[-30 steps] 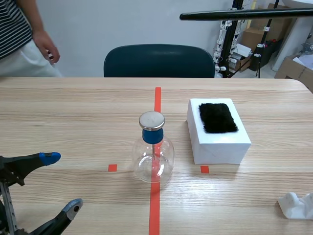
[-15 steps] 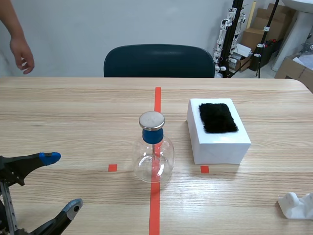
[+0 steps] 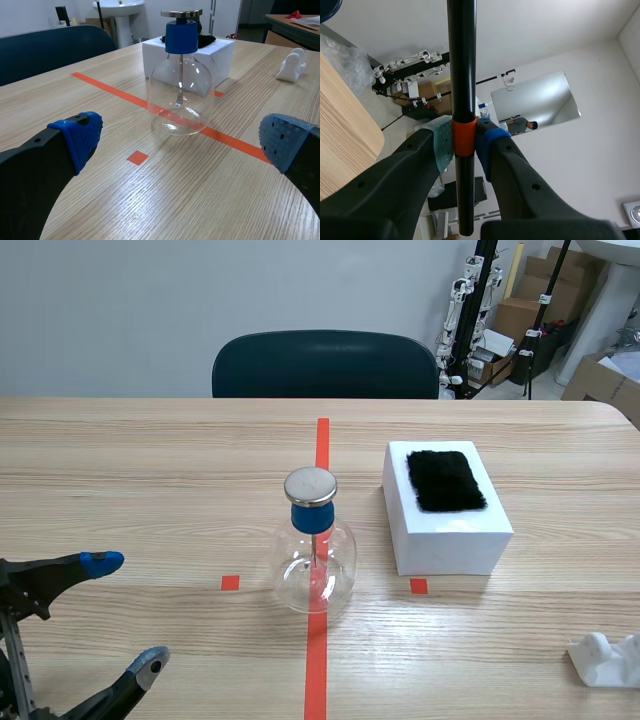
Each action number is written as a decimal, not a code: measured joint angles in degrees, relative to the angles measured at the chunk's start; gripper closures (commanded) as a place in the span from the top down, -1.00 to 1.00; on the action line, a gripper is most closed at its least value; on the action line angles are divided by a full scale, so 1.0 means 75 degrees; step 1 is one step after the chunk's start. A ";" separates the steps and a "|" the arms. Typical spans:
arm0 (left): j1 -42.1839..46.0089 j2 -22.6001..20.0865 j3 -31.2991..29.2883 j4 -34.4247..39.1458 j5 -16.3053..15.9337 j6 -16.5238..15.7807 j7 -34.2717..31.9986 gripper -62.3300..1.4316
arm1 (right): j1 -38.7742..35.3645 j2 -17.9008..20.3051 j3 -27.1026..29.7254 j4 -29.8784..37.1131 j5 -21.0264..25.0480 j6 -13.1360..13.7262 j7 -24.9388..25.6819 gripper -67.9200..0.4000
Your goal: Do the electroscope experiment. hold the rod still at the electroscope
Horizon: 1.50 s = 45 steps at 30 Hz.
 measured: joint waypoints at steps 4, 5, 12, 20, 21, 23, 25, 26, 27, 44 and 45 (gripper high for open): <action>0.0000 0.0000 0.0000 0.0000 0.0000 0.0000 0.0000 1.00 | 0.0000 0.0000 0.0000 0.0000 0.0000 0.0000 0.0000 -1.00; 0.0000 0.0000 0.0000 0.0000 0.0000 0.0000 0.0000 1.00 | 0.0000 0.0000 0.0000 0.0000 0.0000 0.0000 0.0000 -1.00; 0.0000 0.0000 0.0000 0.0000 0.0000 0.0000 0.0000 1.00 | 0.0000 0.0000 0.0000 0.0000 -0.0804 0.0000 0.0079 -1.00; 0.0000 0.0000 0.0000 0.0000 0.0000 0.0000 0.0000 1.00 | 0.0000 0.0000 0.0000 0.0000 -0.2256 -0.0003 0.0930 -1.00; 0.0000 0.0000 0.0000 0.0000 0.0000 0.0000 0.0000 1.00 | 0.0000 0.0000 0.0000 0.0000 -0.2337 -0.0003 0.1037 -1.00; 0.0000 0.0000 0.0000 0.0000 0.0000 0.0000 0.0000 1.00 | 0.0000 0.0000 0.0000 0.0000 -0.2602 -0.0003 0.1160 -1.00; 0.0000 0.0000 0.0000 0.0000 0.0000 0.0000 0.0000 1.00 | 0.0000 0.0000 0.0000 0.0000 -0.2888 0.0000 0.1274 -1.00; 0.0000 0.0000 0.0000 0.0000 0.0000 0.0000 0.0000 1.00 | 0.0000 0.0000 0.0000 0.0000 -0.2993 0.0003 0.1306 -1.00; 0.0000 0.0000 0.0000 0.0000 0.0000 0.0000 0.0000 1.00 | 0.0000 0.0000 0.0000 0.0000 -0.3098 0.0003 0.1376 -1.00; 0.0000 0.0000 0.0000 0.0000 0.0000 0.0000 0.0000 1.00 | 0.0000 0.0000 -0.0003 0.0000 -0.3357 0.0003 0.1469 -1.00; 0.0000 0.0000 0.0000 0.0000 0.0000 0.0000 0.0000 1.00 | 0.0000 0.0000 -0.0003 0.0000 -0.3357 0.0003 0.1472 -1.00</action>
